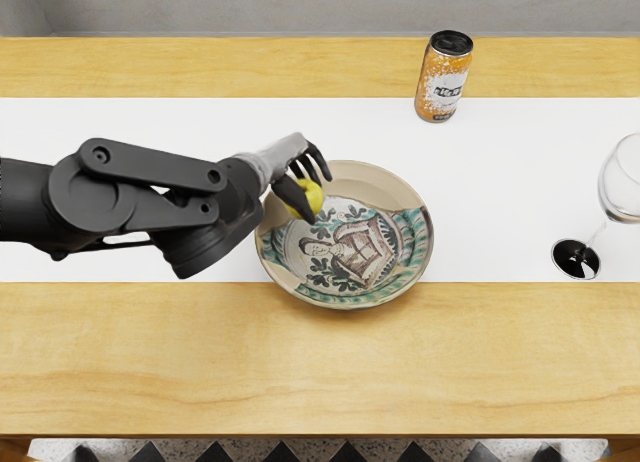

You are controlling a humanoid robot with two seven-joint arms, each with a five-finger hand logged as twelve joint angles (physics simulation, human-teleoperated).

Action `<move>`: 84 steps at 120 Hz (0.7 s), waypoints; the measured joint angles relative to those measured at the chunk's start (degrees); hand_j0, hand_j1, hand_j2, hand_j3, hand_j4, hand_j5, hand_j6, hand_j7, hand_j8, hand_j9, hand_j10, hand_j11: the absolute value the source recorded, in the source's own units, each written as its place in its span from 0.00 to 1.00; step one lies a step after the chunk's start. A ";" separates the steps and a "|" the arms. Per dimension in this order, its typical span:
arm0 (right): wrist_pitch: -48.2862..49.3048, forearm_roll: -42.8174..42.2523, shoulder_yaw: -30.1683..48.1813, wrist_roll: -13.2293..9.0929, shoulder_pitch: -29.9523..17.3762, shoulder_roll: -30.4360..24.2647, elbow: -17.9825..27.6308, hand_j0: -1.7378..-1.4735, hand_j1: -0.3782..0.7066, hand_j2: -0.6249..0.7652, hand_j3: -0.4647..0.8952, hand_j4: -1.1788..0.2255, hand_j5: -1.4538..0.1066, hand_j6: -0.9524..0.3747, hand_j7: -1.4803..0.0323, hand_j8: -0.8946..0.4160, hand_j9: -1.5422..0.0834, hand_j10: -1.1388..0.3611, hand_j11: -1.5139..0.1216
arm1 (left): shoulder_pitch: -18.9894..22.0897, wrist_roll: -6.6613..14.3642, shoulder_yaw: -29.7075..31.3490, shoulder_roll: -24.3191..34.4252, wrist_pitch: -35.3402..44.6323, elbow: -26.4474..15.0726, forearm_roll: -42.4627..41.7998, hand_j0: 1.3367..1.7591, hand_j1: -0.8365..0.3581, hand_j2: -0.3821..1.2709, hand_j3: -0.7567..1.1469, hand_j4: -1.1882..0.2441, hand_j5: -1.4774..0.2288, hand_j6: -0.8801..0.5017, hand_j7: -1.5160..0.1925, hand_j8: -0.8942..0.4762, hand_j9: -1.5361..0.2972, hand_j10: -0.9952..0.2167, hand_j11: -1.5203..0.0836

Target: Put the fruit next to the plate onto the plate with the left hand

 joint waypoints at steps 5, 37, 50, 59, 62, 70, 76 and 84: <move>0.00 0.00 0.00 0.00 0.00 0.00 0.00 0.30 0.03 0.45 0.34 0.84 0.93 0.72 0.98 0.68 0.95 0.76 0.93 | 0.49 -0.08 0.00 0.04 0.00 0.07 -0.03 0.76 0.47 0.48 0.40 0.38 0.38 0.19 0.40 0.27 0.38 0.28 0.43; 0.00 -0.01 0.00 0.00 0.00 0.00 0.00 0.30 0.03 0.45 0.34 0.84 0.93 0.72 0.98 0.68 0.95 0.76 0.93 | 1.01 -2.37 -0.01 -0.44 -0.02 0.32 -1.66 0.76 0.59 0.36 0.40 0.52 0.53 0.31 0.55 0.36 0.52 0.44 0.59; 0.00 0.00 0.00 0.00 0.00 0.00 0.00 0.30 0.03 0.45 0.34 0.84 0.93 0.72 0.98 0.68 0.95 0.76 0.93 | 0.61 -3.79 -0.14 0.19 -0.03 0.60 -2.49 0.76 0.72 0.31 0.40 0.62 0.64 0.42 0.66 0.45 0.63 0.57 0.71; 0.00 0.00 0.00 0.00 0.00 0.00 0.00 0.30 0.03 0.45 0.34 0.84 0.93 0.72 0.98 0.68 0.95 0.76 0.93 | -0.32 -4.51 -0.47 1.29 -0.03 0.88 -2.75 0.76 0.80 0.29 0.40 0.68 0.70 0.48 0.72 0.51 0.69 0.64 0.77; 0.00 -0.01 0.00 0.00 0.00 0.00 0.00 0.30 0.03 0.45 0.34 0.84 0.93 0.72 0.98 0.68 0.95 0.76 0.93 | -0.89 -4.67 -0.54 1.58 -0.03 0.93 -2.84 0.76 0.82 0.28 0.40 0.70 0.72 0.50 0.74 0.52 0.70 0.66 0.79; 0.00 -0.01 0.00 0.00 0.00 0.00 0.00 0.30 0.03 0.45 0.34 0.84 0.93 0.72 0.98 0.68 0.95 0.76 0.93 | -2.58 -4.90 -0.72 6.19 -0.69 1.17 -5.43 0.76 0.86 0.27 0.40 0.73 0.76 0.53 0.78 0.56 0.74 0.70 0.83; 0.00 -0.01 0.00 0.00 0.00 0.00 0.00 0.30 0.03 0.45 0.34 0.84 0.93 0.72 0.98 0.68 0.95 0.76 0.93 | -2.78 -4.97 -1.03 12.82 -7.30 1.35 -7.75 0.76 0.88 0.26 0.40 0.75 0.78 0.55 0.80 0.57 0.75 0.72 0.85; 0.00 -0.01 0.00 0.00 0.00 0.00 0.00 0.30 0.03 0.45 0.34 0.84 0.93 0.72 0.98 0.68 0.95 0.76 0.93 | -2.27 -4.96 -1.58 22.19 -19.26 1.58 -9.54 0.76 0.91 0.25 0.40 0.77 0.80 0.57 0.82 0.59 0.77 0.75 0.88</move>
